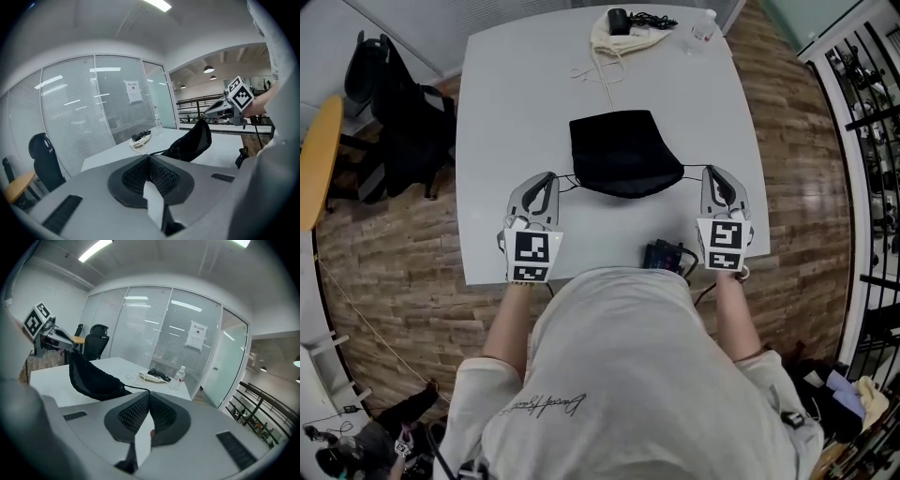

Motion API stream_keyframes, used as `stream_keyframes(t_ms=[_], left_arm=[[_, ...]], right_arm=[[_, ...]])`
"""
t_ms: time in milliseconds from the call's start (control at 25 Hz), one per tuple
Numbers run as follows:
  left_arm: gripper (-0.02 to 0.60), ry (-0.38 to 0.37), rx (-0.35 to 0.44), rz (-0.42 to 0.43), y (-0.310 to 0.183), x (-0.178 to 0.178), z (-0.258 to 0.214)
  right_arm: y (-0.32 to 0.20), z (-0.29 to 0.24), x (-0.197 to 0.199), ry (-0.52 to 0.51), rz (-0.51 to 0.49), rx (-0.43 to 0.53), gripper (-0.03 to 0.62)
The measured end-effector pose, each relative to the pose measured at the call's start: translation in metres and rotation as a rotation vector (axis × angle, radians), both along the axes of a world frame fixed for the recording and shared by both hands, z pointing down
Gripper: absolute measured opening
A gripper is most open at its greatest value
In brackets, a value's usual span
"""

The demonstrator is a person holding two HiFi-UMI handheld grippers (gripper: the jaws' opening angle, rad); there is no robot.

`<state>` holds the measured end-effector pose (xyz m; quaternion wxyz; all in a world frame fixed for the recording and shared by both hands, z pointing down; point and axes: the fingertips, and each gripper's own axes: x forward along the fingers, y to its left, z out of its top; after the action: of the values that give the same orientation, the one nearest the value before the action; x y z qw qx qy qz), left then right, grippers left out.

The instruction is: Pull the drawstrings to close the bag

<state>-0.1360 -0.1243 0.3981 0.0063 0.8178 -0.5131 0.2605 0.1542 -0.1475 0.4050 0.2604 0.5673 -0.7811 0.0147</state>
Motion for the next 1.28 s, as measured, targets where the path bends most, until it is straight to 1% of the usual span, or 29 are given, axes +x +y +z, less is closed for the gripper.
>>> stream_keyframes(t_ms=[440,720,960,1280], left_arm=[[0.014,-0.032,0.021,-0.029,0.001,-0.011,-0.006],[0.014,-0.03,0.058,-0.09,-0.003,-0.024,-0.015],[0.014,-0.046,0.082,-0.116,-0.005,-0.03,-0.021],[0.014,-0.022,0.074,-0.149,-0.008,-0.041,-0.022]], right_arm=[[0.003,-0.001,0.011,0.012,0.048,0.006,0.026],[0.003,-0.004,0.019,0.037,0.087,0.011,0.026],[0.001,-0.006,0.031,0.035,0.124,0.015,0.026],[-0.002,-0.006,0.045,0.044,0.158,0.012,0.026]])
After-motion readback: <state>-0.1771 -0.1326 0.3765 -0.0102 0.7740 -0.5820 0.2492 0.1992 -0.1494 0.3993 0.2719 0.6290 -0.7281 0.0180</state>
